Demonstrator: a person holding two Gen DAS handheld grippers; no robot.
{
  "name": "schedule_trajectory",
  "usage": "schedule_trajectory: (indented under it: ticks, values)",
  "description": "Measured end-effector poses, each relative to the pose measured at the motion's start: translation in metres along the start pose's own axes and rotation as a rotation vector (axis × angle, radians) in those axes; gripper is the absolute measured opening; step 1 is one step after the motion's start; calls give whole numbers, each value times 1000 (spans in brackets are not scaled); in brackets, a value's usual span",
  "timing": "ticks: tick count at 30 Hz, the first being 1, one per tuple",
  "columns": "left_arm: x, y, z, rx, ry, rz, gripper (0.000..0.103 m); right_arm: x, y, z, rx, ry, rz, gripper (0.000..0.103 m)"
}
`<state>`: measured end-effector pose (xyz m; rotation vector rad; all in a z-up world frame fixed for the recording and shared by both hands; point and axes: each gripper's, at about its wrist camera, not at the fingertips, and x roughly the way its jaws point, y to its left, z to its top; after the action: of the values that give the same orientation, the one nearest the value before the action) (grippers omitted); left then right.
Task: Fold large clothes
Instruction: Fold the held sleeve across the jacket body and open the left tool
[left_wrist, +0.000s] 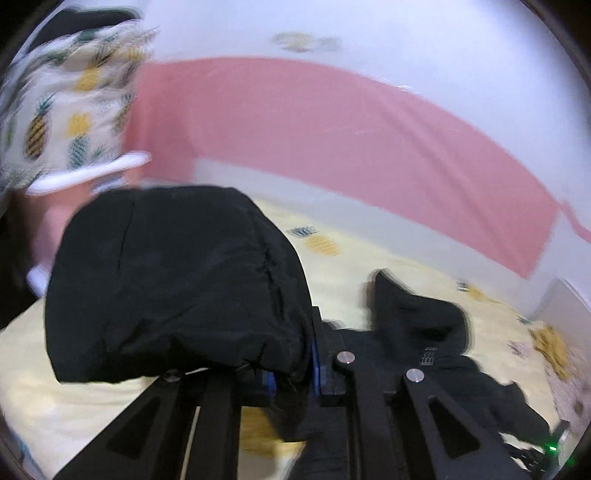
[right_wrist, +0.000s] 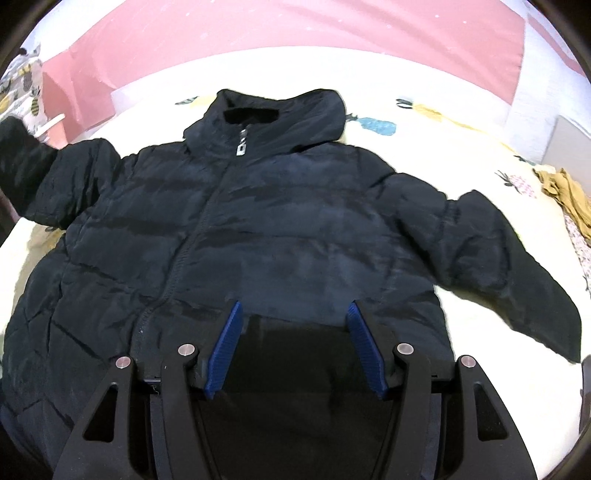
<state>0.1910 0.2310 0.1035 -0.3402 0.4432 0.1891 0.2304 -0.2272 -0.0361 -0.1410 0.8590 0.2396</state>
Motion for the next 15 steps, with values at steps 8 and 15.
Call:
schedule_trajectory:
  ticks: [8, 15]
  values:
    - [23, -128, -13, 167, 58, -255, 14, -19, -37, -9, 56, -24, -29, 60]
    - [88, -208, -85, 267, 231, -410, 16, -19, -71, -19, 123, -20, -56, 60]
